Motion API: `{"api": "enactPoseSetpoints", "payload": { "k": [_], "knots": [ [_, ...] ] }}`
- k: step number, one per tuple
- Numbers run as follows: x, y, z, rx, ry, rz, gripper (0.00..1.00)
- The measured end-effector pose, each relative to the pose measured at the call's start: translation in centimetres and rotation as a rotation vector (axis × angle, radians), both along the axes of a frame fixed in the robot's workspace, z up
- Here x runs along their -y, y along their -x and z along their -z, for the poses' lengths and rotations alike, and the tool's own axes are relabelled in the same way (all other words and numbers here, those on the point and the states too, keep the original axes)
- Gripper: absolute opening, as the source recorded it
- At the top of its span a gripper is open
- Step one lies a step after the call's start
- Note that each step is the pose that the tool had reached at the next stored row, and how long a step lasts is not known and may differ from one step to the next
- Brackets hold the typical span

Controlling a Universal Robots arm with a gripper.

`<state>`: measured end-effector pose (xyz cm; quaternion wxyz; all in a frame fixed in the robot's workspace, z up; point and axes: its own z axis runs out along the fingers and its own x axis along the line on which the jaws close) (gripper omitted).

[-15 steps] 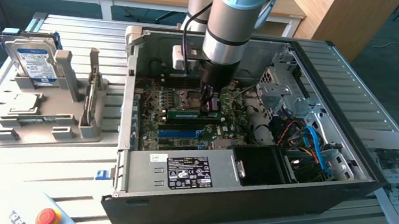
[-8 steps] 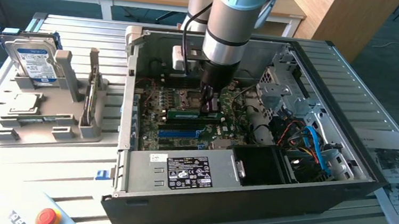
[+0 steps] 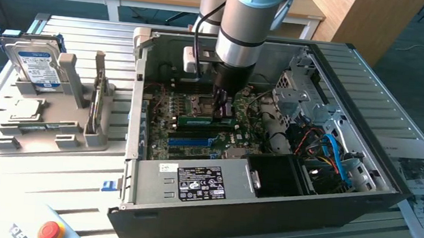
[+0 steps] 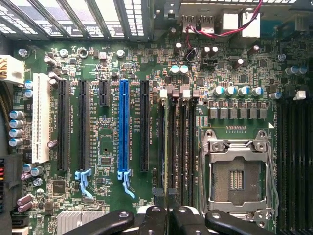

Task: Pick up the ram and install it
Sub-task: 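Insert the ram into the slot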

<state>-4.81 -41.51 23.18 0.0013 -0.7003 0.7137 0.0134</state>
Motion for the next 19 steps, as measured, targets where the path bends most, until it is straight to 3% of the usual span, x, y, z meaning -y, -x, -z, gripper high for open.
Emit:
{"api": "enactPoseSetpoints", "payload": {
  "k": [19],
  "knots": [
    [0.06,-0.15,0.02,-0.0001,0.0004,0.000,0.12]
  ]
}}
